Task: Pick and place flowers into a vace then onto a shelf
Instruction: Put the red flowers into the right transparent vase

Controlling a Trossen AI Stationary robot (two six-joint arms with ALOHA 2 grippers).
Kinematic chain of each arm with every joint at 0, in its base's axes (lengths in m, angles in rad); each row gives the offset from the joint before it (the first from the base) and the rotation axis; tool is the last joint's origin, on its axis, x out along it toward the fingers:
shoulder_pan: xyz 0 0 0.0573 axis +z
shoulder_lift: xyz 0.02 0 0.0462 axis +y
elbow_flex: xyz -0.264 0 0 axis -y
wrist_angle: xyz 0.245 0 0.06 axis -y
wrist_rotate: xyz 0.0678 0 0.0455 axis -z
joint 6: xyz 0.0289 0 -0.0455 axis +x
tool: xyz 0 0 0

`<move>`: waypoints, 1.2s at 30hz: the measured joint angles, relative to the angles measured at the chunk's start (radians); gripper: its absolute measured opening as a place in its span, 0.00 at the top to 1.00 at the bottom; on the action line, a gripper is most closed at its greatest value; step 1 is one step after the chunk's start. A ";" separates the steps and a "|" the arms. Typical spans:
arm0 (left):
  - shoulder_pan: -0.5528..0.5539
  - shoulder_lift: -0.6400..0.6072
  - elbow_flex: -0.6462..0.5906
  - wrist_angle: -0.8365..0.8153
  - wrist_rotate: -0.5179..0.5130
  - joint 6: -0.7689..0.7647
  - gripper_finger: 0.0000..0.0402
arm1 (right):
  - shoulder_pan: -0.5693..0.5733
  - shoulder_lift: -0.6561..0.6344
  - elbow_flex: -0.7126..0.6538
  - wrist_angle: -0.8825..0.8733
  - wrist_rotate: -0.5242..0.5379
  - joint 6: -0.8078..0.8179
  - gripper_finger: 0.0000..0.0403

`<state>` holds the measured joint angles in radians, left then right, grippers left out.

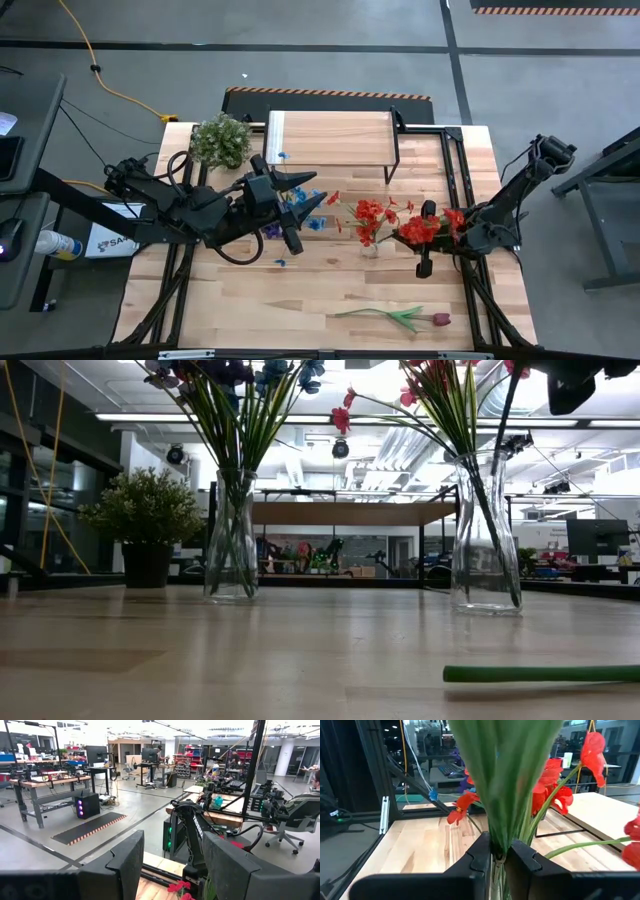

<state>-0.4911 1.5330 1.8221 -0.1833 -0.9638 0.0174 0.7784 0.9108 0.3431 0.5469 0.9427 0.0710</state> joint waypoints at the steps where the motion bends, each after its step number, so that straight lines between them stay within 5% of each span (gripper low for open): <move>1: 0.000 0.000 0.000 0.000 0.000 0.000 0.42 | 0.000 0.000 0.000 0.000 -0.007 0.000 0.90; 20: 0.000 0.000 0.000 -0.001 0.003 0.000 0.42 | 0.000 0.000 0.000 -0.047 -0.086 0.045 0.66; 36: 0.000 0.000 0.000 -0.001 0.011 0.004 0.42 | 0.000 -0.004 0.000 -0.143 -0.182 0.113 0.59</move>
<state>-0.4911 1.5330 1.8221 -0.1841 -0.9527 0.0211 0.7788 0.9072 0.3435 0.4038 0.7609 0.1841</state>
